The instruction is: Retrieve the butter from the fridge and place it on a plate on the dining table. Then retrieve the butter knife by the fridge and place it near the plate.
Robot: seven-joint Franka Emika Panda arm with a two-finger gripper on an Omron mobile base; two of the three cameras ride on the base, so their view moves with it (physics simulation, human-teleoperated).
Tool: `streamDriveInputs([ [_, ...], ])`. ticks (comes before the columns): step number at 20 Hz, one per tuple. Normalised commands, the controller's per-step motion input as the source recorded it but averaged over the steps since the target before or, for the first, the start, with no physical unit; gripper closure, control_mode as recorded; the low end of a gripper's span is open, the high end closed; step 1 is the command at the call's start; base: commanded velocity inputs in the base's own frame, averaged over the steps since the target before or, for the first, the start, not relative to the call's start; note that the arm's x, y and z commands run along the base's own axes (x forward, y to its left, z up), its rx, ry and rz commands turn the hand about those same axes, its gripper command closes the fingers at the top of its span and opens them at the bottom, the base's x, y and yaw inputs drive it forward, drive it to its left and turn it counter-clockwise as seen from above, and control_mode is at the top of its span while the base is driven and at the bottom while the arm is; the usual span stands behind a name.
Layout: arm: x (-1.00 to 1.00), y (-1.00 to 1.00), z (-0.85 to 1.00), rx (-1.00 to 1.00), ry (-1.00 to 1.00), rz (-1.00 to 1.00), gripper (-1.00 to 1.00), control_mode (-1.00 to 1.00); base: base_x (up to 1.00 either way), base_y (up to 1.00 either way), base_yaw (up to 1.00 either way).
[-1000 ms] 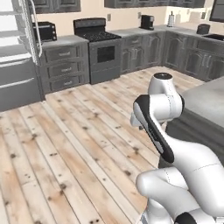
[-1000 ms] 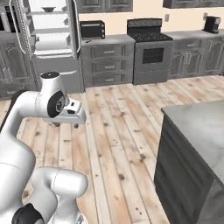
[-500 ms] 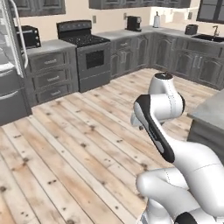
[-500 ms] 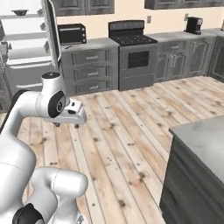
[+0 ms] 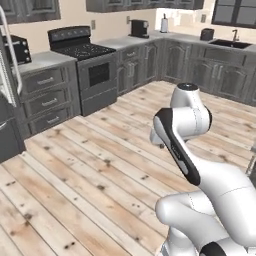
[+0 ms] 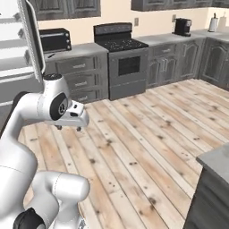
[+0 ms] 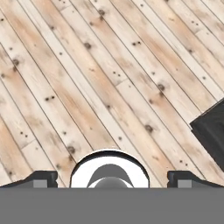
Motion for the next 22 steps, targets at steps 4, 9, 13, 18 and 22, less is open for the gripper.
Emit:
streamDriveInputs([
  [4,0.00,0.00,0.00,0.00,0.00,0.00,-1.00,1.00,1.00,0.62,-0.08],
  [9,0.00,0.00,0.00,0.00,0.00,0.00,-1.00,1.00,1.00,0.40,-0.02],
  [13,0.00,0.00,0.00,0.00,0.00,0.00,-1.00,1.00,1.00,0.10,0.00],
  [18,0.00,0.00,0.00,0.00,0.00,0.00,-1.00,1.00,1.00,0.00,0.00],
  [22,0.00,0.00,0.00,0.00,0.00,0.00,-1.00,1.00,1.00,-0.01,0.01],
])
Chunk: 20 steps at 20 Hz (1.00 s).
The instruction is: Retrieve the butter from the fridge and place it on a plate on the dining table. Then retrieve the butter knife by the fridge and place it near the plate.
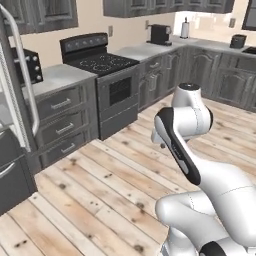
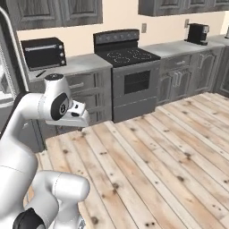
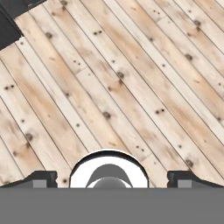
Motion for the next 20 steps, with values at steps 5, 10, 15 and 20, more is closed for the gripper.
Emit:
streamDriveInputs([
  [5,0.00,0.00,0.00,0.00,0.00,0.00,-1.00,1.00,1.00,0.00,0.00],
  [10,0.00,0.00,0.00,0.00,0.00,0.00,-1.00,1.00,1.00,0.00,0.07],
  [15,0.00,0.00,0.00,0.00,0.00,0.00,-1.00,1.00,1.00,0.00,0.24],
  [20,0.00,0.00,0.00,0.00,0.00,0.00,-1.00,1.00,0.81,0.00,0.40],
])
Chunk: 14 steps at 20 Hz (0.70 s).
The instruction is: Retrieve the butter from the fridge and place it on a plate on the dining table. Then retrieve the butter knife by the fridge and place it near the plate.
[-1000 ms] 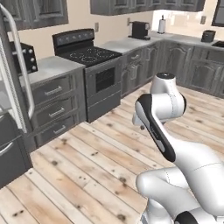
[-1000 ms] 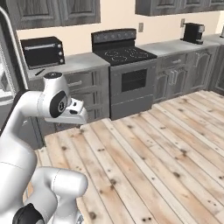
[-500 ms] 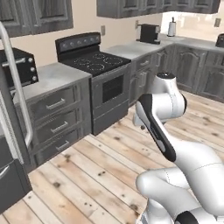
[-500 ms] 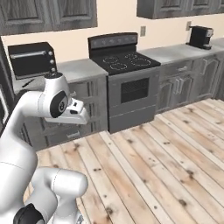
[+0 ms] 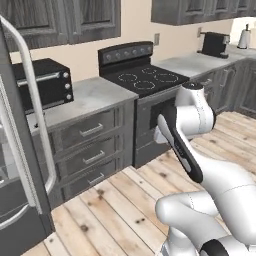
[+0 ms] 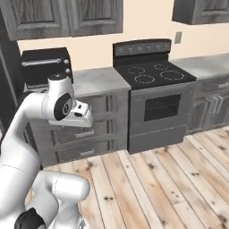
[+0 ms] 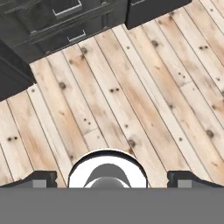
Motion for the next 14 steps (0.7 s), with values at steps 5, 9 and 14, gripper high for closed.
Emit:
streamDriveInputs([
  [5,0.00,0.00,0.00,0.00,0.00,0.00,-1.00,1.00,0.47,-0.25,0.42],
  [9,0.00,0.00,0.00,0.00,0.00,0.00,-1.00,1.00,0.35,-0.39,0.48],
  [14,0.00,0.00,0.00,0.00,0.00,0.00,-1.00,1.00,0.48,-0.31,0.43],
])
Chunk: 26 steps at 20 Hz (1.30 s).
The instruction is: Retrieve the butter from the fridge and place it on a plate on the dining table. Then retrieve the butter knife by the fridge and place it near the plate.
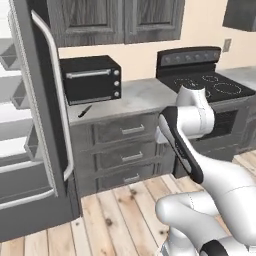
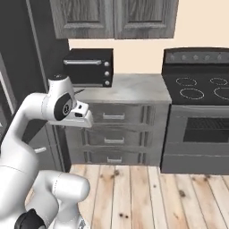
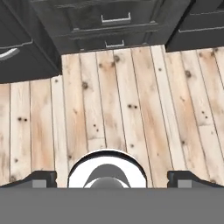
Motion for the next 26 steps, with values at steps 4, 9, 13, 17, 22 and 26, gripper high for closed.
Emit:
streamDriveInputs([
  [4,0.00,0.00,0.00,0.00,0.00,0.00,-1.00,1.00,0.63,-0.24,0.44],
  [9,0.00,0.00,0.00,0.00,0.00,0.00,-1.00,1.00,0.74,-0.23,0.38],
  [13,0.00,0.00,0.00,0.00,0.00,0.00,-1.00,1.00,0.75,-0.21,0.34],
  [17,0.00,0.00,0.00,0.00,0.00,0.00,-1.00,1.00,0.58,-0.41,0.33],
  [22,0.00,0.00,0.00,0.00,0.00,0.00,-1.00,1.00,0.43,-0.48,0.31],
  [26,0.00,0.00,0.00,0.00,0.00,0.00,-1.00,1.00,0.33,-0.58,0.26],
])
